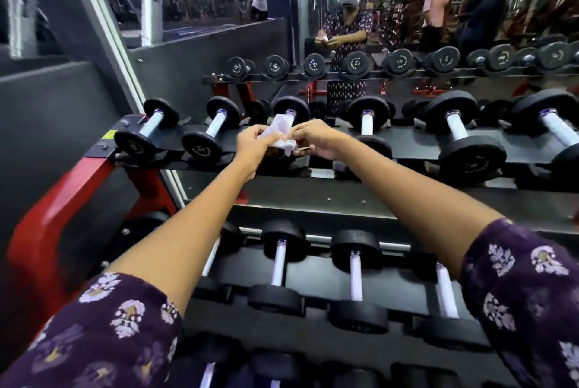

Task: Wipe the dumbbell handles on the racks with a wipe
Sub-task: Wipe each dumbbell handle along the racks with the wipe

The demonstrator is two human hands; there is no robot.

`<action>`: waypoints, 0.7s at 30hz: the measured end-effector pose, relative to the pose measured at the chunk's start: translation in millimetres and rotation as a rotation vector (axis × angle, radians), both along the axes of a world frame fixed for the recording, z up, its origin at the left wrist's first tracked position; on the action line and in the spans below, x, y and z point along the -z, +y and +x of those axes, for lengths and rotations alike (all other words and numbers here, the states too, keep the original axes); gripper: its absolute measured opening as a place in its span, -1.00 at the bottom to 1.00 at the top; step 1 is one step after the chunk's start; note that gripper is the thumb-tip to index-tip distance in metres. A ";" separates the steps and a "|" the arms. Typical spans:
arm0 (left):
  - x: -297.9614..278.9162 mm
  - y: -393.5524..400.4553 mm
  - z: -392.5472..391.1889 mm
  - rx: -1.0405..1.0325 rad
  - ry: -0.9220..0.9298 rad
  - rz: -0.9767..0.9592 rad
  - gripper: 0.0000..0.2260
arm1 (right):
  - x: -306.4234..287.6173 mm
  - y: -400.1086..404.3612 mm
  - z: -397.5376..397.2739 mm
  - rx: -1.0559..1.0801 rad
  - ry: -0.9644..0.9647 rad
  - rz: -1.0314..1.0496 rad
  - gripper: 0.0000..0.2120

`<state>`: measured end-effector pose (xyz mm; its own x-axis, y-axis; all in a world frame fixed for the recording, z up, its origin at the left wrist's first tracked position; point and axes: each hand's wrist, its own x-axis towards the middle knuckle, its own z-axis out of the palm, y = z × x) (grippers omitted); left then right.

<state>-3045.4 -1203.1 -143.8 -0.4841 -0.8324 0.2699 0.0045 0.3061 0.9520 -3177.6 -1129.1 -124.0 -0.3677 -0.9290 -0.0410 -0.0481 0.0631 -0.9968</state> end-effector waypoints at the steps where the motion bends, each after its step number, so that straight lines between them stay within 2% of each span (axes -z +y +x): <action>1: 2.8 -2.6 13.9 0.011 0.001 0.027 -0.85 | 1.3 0.2 13.7 0.012 -0.008 0.009 -0.93; 4: 8.8 -8.2 42.9 -0.009 0.021 0.056 -0.77 | 4.3 2.4 48.0 0.036 -0.060 0.018 -0.89; 8: 11.1 -4.3 59.8 -0.049 0.020 -0.007 -0.70 | 10.4 6.6 72.4 0.070 -0.055 0.013 -0.78; 12: 17.9 -7.9 68.8 0.024 -0.006 0.028 -0.74 | 15.1 7.2 80.9 0.109 -0.032 0.049 -0.78; 15: 23.4 -13.7 70.8 0.049 -0.006 0.048 -0.88 | 16.9 2.2 78.6 0.096 -0.055 0.064 -0.81; 21: 35.3 -40.7 52.1 0.025 -0.016 -0.013 -0.84 | 24.9 -25.3 59.0 0.048 -0.011 0.074 -0.84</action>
<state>-2993.3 -1243.8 -179.1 -0.5094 -0.8164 0.2721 -0.0032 0.3180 0.9481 -3118.6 -1154.4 -148.9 -0.4114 -0.9044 -0.1134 -0.0326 0.1389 -0.9898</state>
